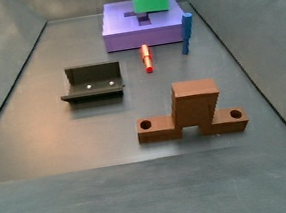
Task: Pick up the green object. Move up. Place the green object on the fixture. Regrasp the green object. Move to above the board. Insert the green object.
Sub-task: Insert the green object.
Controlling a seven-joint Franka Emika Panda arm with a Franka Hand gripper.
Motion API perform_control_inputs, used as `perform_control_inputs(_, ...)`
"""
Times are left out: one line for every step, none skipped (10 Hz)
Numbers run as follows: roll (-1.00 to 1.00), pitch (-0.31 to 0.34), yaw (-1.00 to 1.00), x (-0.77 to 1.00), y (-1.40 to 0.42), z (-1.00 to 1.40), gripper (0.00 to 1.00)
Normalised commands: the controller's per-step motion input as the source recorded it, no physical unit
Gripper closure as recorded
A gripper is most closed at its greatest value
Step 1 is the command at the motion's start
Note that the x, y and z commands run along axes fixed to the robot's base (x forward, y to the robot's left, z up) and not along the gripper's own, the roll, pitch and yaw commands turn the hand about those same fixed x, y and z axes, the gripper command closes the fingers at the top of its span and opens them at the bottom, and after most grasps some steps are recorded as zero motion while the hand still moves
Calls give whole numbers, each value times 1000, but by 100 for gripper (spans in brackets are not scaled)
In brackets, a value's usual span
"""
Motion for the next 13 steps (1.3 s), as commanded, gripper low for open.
perform_control_inputs(-229, -304, 294, 89, 0, 186, 100)
perform_control_inputs(-487, -224, 149, 229, 51, 26, 100)
perform_control_inputs(-487, -230, 117, 257, 74, 11, 100)
perform_control_inputs(-263, -279, 114, 291, 129, 237, 100)
perform_control_inputs(-300, -164, 100, 320, 531, 480, 100)
perform_control_inputs(-109, 0, 200, 177, 586, 131, 100)
perform_control_inputs(-139, 0, 0, 0, 651, -17, 100)
perform_control_inputs(-226, -29, 0, -97, 269, -191, 100)
perform_control_inputs(-147, 0, 11, 0, -40, -20, 100)
perform_control_inputs(-143, 46, 0, 51, -183, 0, 100)
perform_control_inputs(-130, 94, 0, 203, -274, 11, 100)
perform_control_inputs(-147, 94, 0, 263, -203, 0, 100)
perform_control_inputs(-170, 36, 14, 174, -89, -111, 100)
